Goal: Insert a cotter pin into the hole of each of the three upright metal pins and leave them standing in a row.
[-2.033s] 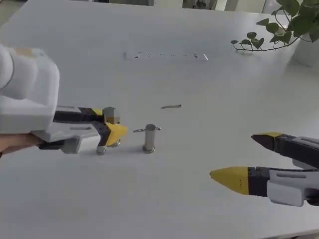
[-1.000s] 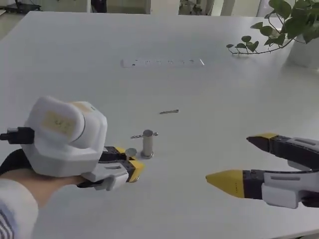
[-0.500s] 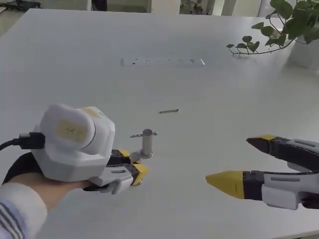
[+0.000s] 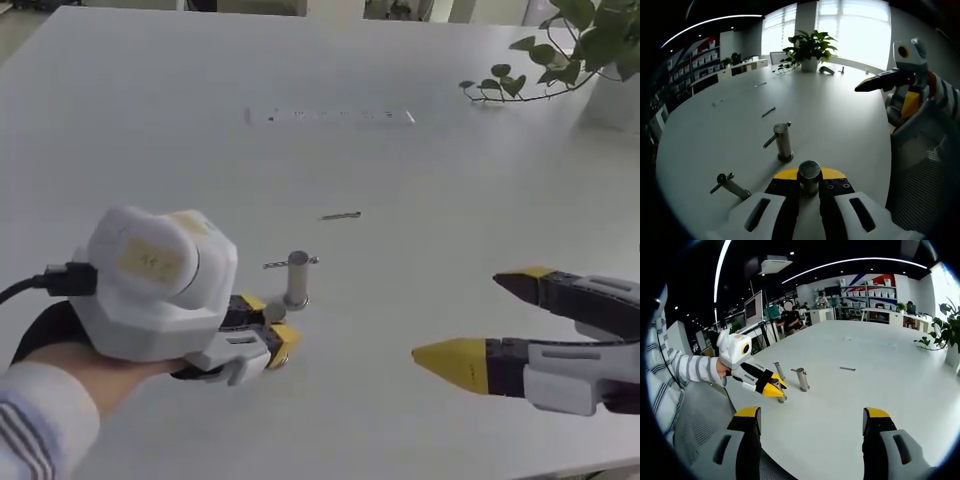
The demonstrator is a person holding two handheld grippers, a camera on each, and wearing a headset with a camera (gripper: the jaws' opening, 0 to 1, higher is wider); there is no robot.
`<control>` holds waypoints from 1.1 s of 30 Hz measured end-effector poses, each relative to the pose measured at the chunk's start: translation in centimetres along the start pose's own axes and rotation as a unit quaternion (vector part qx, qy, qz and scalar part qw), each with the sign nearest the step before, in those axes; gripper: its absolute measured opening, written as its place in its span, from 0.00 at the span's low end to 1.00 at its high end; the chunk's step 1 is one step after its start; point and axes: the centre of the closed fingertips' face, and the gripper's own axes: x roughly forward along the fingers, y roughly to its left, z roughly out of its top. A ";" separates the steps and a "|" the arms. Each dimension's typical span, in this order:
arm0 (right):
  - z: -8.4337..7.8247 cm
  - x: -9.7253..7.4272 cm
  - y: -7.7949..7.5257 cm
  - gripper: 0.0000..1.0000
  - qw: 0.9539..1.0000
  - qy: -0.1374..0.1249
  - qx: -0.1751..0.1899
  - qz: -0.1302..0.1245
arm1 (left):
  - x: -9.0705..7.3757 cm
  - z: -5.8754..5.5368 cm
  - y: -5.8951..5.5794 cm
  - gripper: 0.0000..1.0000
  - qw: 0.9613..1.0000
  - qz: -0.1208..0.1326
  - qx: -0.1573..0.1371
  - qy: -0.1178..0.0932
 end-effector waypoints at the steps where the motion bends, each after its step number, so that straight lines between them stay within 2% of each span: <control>1: 0.0 0.0 0.0 0.82 1.000 0.000 0.000 0.000 | 0.0 0.0 -0.1 0.10 1.000 -0.001 0.002 0.000; 6: -0.2 0.1 0.1 0.81 1.000 0.003 0.000 0.001 | -0.1 -0.2 -0.3 0.10 1.000 -0.002 0.016 0.007; 10: -0.3 0.2 0.3 0.81 1.000 0.004 0.000 0.004 | -0.1 -0.2 -0.3 0.10 1.000 -0.003 0.009 0.006; 12: -0.3 0.2 0.3 0.82 1.000 0.005 0.000 0.003 | -0.1 -0.2 -0.4 0.11 1.000 -0.004 0.016 0.006; 17: -0.2 0.1 0.2 0.82 1.000 0.003 0.000 0.003 | -0.3 -0.1 -0.6 0.10 0.999 -0.014 0.050 0.009; 20: -0.2 0.0 0.2 0.82 1.000 0.002 0.000 0.002 | -0.8 0.3 -0.5 0.11 0.996 -0.014 0.084 -0.006; 21: -0.3 0.0 0.2 0.82 1.000 0.003 0.001 0.001 | -1.0 0.1 -0.6 0.11 0.997 -0.014 0.075 0.000; 23: -0.4 -0.1 0.1 0.82 1.000 0.004 0.001 0.001 | -1.3 0.3 -0.6 0.11 0.997 -0.016 0.078 -0.005; 26: -0.4 0.0 0.2 0.82 1.000 0.005 0.001 0.001 | -2.1 0.8 -0.9 0.17 0.997 -0.035 0.065 -0.022; 28: -0.4 0.0 0.2 0.82 1.000 0.005 0.001 0.003 | -2.6 1.0 -0.9 0.26 0.997 -0.043 0.063 -0.026; 31: -0.4 0.0 0.2 0.82 1.000 0.007 0.000 0.004 | -3.4 1.0 -0.7 0.42 0.996 -0.048 0.077 -0.027; 33: -0.5 0.1 0.2 0.82 1.000 0.009 -0.001 0.004 | -4.1 1.0 -0.7 0.48 0.995 -0.048 0.085 -0.031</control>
